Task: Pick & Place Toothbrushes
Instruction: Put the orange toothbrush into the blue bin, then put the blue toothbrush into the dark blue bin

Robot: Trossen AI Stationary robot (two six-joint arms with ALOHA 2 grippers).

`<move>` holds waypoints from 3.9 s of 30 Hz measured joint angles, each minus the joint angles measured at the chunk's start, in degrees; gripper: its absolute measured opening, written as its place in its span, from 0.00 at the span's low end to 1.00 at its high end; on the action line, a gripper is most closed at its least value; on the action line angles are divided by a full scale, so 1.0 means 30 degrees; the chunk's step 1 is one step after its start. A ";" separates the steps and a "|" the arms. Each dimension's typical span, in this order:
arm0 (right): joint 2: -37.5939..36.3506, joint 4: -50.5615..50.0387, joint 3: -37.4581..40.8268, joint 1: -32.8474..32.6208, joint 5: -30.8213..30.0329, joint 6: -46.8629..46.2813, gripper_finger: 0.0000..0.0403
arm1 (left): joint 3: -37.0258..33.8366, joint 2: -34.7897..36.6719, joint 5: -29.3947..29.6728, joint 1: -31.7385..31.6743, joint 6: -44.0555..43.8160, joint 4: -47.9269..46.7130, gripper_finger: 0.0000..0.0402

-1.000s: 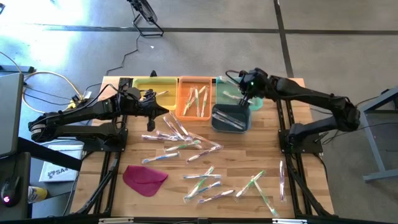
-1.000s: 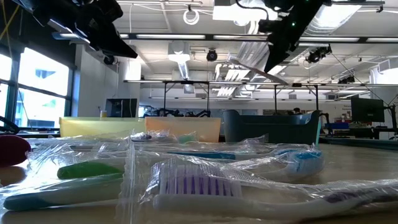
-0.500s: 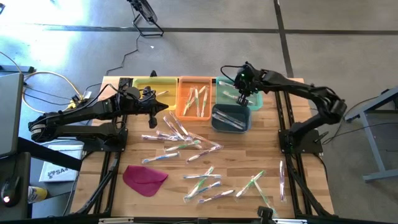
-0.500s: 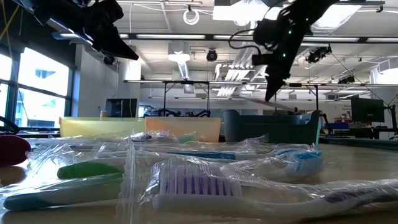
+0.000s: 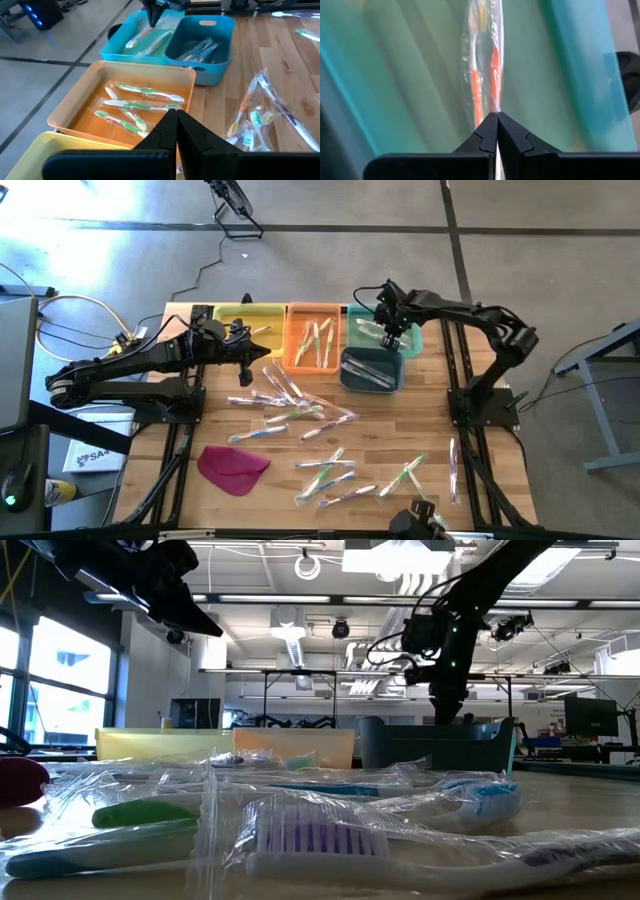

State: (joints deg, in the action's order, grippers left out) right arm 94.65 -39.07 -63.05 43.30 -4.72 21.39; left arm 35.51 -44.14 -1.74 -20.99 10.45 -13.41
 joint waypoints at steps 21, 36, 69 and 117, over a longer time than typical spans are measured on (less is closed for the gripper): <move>0.1872 0.1131 0.0000 0.1082 -0.0201 0.0485 0.01 | 0.0000 0.0000 -0.0015 -0.0003 -0.0006 0.0015 0.00; 0.1383 0.1051 0.0000 0.0105 -0.3489 0.0489 0.25 | 0.0000 0.0000 -0.0073 0.0000 -0.0009 0.0015 0.00; -0.7767 0.2442 0.0000 -0.9652 -0.2121 -0.7121 0.01 | 0.0000 0.0000 0.0000 0.0005 -0.0078 0.0028 0.00; -0.1723 0.8604 -0.0113 -2.0023 -0.1179 -1.4146 0.00 | 0.0000 0.0000 -0.0967 0.0005 -0.4064 -0.0015 0.00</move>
State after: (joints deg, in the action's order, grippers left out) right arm 89.48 -13.26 -63.39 -16.77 -8.25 -21.05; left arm 35.51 -44.14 -4.64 -20.97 -1.74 -13.45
